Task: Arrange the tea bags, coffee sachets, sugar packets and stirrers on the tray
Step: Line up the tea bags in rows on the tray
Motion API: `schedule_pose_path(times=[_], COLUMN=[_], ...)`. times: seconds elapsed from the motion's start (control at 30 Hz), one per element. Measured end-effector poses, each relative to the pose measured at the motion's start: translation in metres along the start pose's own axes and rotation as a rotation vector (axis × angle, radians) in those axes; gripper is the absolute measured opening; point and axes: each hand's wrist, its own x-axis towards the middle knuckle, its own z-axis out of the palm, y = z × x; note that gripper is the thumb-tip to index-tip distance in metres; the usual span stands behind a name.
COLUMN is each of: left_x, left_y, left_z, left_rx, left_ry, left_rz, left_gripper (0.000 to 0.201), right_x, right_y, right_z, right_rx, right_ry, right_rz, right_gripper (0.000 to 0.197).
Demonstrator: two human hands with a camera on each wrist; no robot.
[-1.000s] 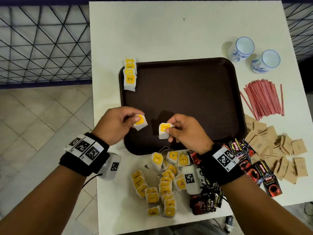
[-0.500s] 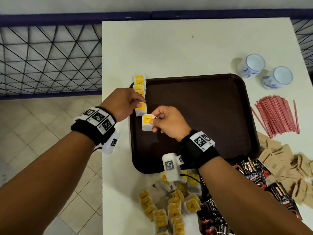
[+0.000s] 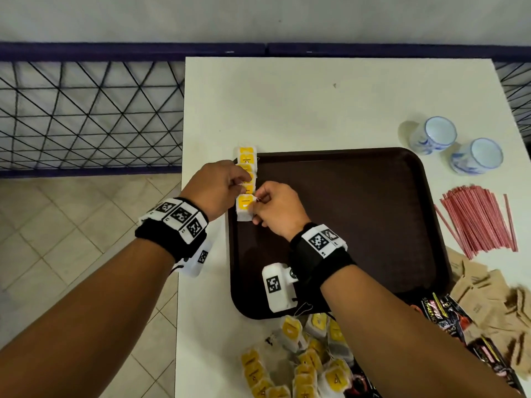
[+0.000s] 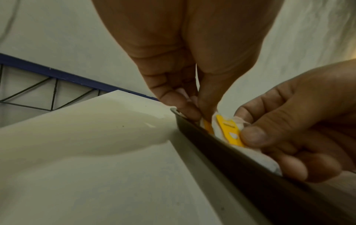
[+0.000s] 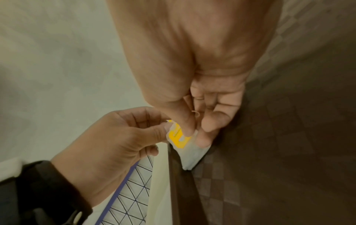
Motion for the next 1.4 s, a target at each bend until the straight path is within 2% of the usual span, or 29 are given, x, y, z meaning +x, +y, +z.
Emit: schedule_pose_path(times=[0.4, 0.63, 0.8, 0.9, 1.03, 1.13, 1.27, 1.4], left_x=[0.002, -0.011, -0.032, -0.058, -0.104, -0.138, -0.175, -0.193], left_y=[-0.006, -0.006, -0.003, 0.0, 0.011, 0.022, 0.033, 0.043], left_z=[-0.007, -0.007, -0.014, -0.008, 0.006, 0.022, 0.046, 0.065], left_rx=[-0.012, -0.033, -0.051, -0.065, -0.131, -0.132, -0.126, -0.075], left_ry=[0.073, 0.144, 0.23, 0.249, 0.198, 0.069, -0.144, -0.218], left_rz=[0.001, -0.013, -0.032, -0.037, -0.045, -0.012, -0.038, -0.072], left_gripper=[0.021, 0.017, 0.015, 0.016, 0.016, 0.011, 0.018, 0.022], right_x=[0.011, 0.015, 0.032, 0.038, 0.021, -0.014, -0.09, -0.148], right_y=[-0.012, -0.022, -0.037, -0.037, -0.024, -0.003, 0.034, 0.063], right_z=[0.006, -0.007, -0.009, -0.003, -0.012, -0.032, -0.054, -0.059], right_rx=[-0.013, -0.079, -0.168, -0.182, -0.151, -0.154, -0.267, -0.337], right_ry=[0.086, 0.122, 0.085, 0.033, 0.057, 0.101, -0.001, -0.071], right_rz=[0.001, 0.019, -0.022, -0.02, -0.023, -0.013, -0.019, 0.065], right_gripper=[0.017, 0.021, 0.018, 0.022, 0.021, 0.028, 0.004, 0.012])
